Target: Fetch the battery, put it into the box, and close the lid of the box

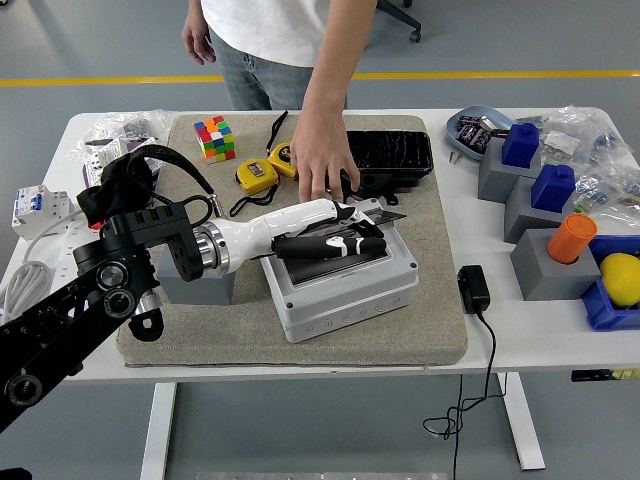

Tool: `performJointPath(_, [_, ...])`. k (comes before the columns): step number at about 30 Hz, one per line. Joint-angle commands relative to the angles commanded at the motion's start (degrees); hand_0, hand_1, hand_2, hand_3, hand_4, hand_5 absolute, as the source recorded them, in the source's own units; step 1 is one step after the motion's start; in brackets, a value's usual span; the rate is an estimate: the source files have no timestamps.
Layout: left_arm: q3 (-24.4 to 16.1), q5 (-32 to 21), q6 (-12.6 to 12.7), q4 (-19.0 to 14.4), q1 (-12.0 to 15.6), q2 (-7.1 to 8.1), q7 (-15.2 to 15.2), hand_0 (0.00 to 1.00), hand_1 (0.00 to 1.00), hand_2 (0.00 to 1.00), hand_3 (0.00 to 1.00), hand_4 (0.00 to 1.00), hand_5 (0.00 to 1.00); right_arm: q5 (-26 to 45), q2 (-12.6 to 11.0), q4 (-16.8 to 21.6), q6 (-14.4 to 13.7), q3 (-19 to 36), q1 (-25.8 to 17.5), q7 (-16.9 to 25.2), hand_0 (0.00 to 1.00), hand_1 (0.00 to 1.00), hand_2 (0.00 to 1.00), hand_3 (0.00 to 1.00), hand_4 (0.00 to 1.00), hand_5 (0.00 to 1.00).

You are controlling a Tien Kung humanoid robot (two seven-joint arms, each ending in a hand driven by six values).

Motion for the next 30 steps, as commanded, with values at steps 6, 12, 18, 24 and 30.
performJointPath(6, [-2.7,4.2,6.7,4.6,-0.8,-0.79,-6.8,0.998,0.925,0.807,0.790,0.998,0.998,0.2,0.1,0.1,0.0,-0.3,0.1,0.0,0.836,0.791,0.772,0.811,0.998,0.998])
performJointPath(12, [-3.4,8.8,4.2,7.9,-0.5,-0.59,-5.0,0.998,0.939,0.812,0.792,0.998,0.998,-0.2,0.0,0.0,0.0,0.4,0.3,0.0,0.835,0.787,0.772,0.811,0.998,0.998])
performJointPath(18, [-2.5,9.2,1.0,7.6,0.1,-0.08,-2.5,0.998,0.921,0.792,0.775,0.998,0.998,-0.2,0.0,0.0,0.1,0.5,0.4,0.0,0.835,0.788,0.772,0.811,0.998,0.998])
performJointPath(24, [-1.1,7.4,0.5,5.3,0.8,0.68,-2.2,0.998,0.916,0.790,0.770,0.998,0.998,-0.1,0.1,0.1,0.1,0.5,0.4,0.0,0.835,0.788,0.772,0.811,0.998,0.998])
performJointPath(30, [0.3,5.4,0.3,3.2,1.2,0.84,-2.1,0.998,0.918,0.790,0.768,0.998,0.998,-0.2,0.0,0.1,0.1,0.6,0.4,0.0,0.835,0.788,0.772,0.811,0.998,0.998])
